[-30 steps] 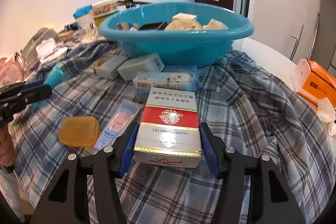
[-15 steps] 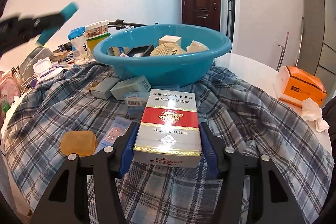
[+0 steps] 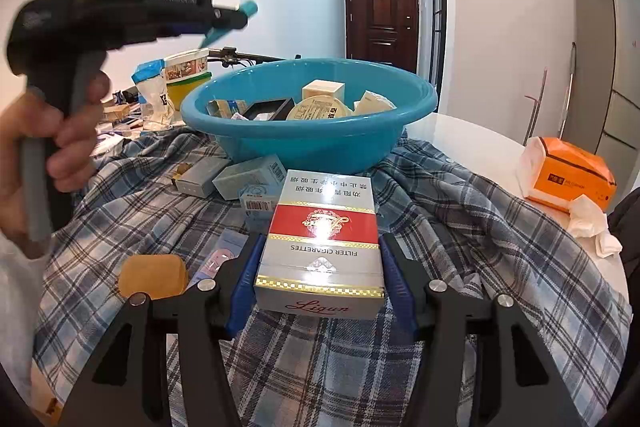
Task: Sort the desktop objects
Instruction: 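Drop the teal tube into the basin while the right gripper lifts the Liqun box over it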
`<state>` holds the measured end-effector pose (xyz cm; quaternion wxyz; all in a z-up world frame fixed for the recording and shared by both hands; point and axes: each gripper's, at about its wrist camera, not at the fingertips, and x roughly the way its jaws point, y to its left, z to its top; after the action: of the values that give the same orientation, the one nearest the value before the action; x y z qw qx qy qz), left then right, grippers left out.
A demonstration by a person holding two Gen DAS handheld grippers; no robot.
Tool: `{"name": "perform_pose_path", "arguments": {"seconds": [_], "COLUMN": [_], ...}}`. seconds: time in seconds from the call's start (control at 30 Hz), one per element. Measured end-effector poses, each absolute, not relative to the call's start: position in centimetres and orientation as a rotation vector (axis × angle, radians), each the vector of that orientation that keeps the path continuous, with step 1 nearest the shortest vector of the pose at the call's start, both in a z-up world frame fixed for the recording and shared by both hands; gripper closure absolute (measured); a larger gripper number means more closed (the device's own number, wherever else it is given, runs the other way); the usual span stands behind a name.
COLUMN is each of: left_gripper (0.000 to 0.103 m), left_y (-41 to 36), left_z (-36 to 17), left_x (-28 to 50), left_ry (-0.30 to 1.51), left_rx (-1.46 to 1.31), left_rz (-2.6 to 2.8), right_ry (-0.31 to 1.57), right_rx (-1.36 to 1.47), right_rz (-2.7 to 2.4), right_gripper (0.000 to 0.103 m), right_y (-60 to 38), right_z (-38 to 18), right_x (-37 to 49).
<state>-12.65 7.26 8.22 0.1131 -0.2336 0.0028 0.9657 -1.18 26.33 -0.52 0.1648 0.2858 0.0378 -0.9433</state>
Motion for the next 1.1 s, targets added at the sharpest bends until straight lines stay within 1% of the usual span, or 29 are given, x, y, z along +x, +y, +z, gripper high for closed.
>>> {"name": "perform_pose_path", "arguments": {"seconds": [0.1, 0.23, 0.5, 0.93, 1.1], "left_gripper": [0.081, 0.081, 0.081, 0.081, 0.081], "left_y": [6.9, 5.9, 4.7, 3.7, 3.6], "left_z": [7.5, 6.5, 6.1, 6.5, 6.8], "left_x": [-13.6, -14.4, -14.8, -14.7, -14.5], "left_ry": [-0.004, -0.032, -0.051, -0.071, -0.046], "left_rx": [-0.703, -0.724, -0.756, -0.722, -0.700], "left_rz": [2.838, 2.848, 2.863, 2.903, 2.932], "right_ry": [0.069, 0.093, 0.096, 0.016, -0.006], "right_rx": [0.775, 0.726, 0.555, 0.367, 0.323], "right_rz": [-2.705, -2.720, -2.757, -2.746, -2.749], "right_gripper": [0.047, 0.047, 0.047, 0.047, 0.047], "right_y": [27.0, 26.9, 26.5, 24.1, 22.0], "right_z": [-0.2, 0.7, 5.7, 12.6, 13.7], "right_x": [-0.9, -0.8, -1.7, -7.6, -11.0]}}
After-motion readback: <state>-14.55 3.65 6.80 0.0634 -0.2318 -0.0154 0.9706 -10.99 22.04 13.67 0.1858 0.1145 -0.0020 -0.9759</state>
